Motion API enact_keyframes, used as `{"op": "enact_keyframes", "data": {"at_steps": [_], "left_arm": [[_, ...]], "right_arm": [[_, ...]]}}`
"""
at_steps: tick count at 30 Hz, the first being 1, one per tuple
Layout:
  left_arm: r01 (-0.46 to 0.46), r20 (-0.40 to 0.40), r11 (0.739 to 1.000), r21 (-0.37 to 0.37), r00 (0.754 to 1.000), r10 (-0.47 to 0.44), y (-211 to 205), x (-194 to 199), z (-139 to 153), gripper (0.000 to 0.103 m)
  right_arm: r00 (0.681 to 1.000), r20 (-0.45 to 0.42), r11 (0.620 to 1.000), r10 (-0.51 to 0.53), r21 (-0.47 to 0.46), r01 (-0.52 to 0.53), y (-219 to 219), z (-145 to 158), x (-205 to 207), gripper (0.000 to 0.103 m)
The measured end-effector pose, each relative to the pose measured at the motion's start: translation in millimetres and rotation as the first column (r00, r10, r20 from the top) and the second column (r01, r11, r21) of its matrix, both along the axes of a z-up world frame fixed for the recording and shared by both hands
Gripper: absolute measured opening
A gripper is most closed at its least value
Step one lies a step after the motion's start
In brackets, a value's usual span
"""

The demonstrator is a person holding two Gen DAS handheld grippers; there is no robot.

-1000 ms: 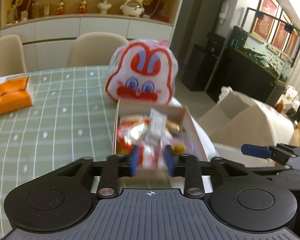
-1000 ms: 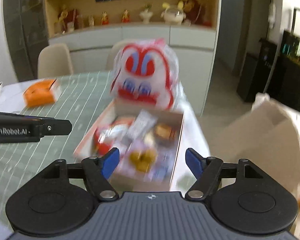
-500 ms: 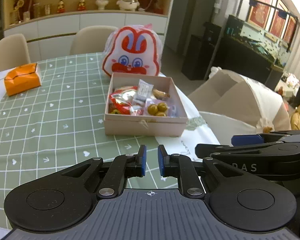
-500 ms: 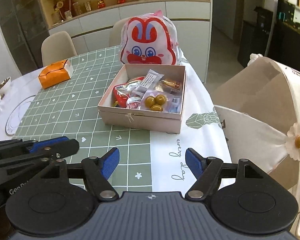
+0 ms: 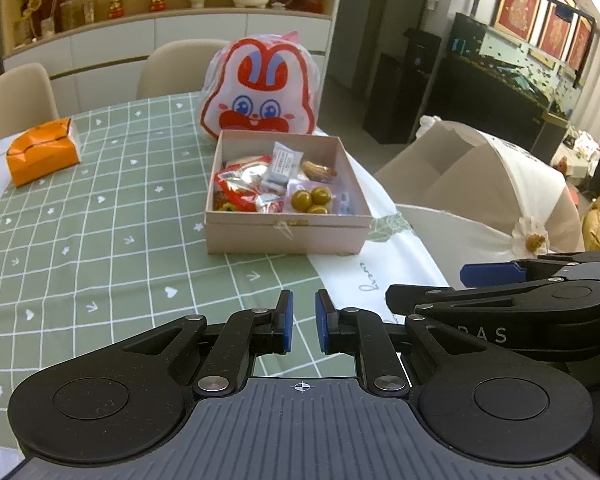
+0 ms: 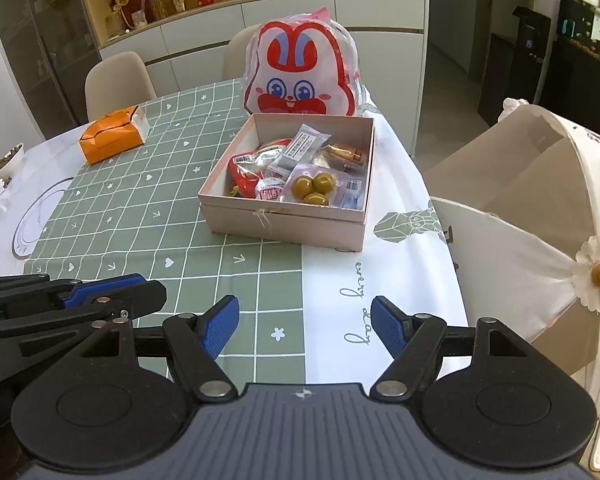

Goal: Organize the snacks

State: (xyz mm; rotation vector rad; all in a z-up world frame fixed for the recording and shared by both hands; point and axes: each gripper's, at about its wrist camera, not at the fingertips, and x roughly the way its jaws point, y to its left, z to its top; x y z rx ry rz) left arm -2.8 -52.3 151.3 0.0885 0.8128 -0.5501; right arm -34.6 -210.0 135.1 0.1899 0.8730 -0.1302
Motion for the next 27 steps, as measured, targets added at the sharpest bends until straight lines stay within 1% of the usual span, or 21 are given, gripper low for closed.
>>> {"op": "enact_keyframes", "data": {"at_steps": [13, 27], "left_arm": [[-0.008, -0.018, 1.000, -0.001, 1.000, 0.008, 0.8, -0.5, -1.9, 0.016], [-0.007, -0.016, 1.000, -0.004, 1.000, 0.007, 1.7, -2.0, 0.3, 0.016]], "right_arm": [[1.000, -0.015, 1.000, -0.011, 0.012, 0.012, -4.3, -4.3, -2.8, 0.074], [1.000, -0.018, 1.000, -0.009, 0.016, 0.009, -3.6, -5.1, -4.1, 0.074]]}}
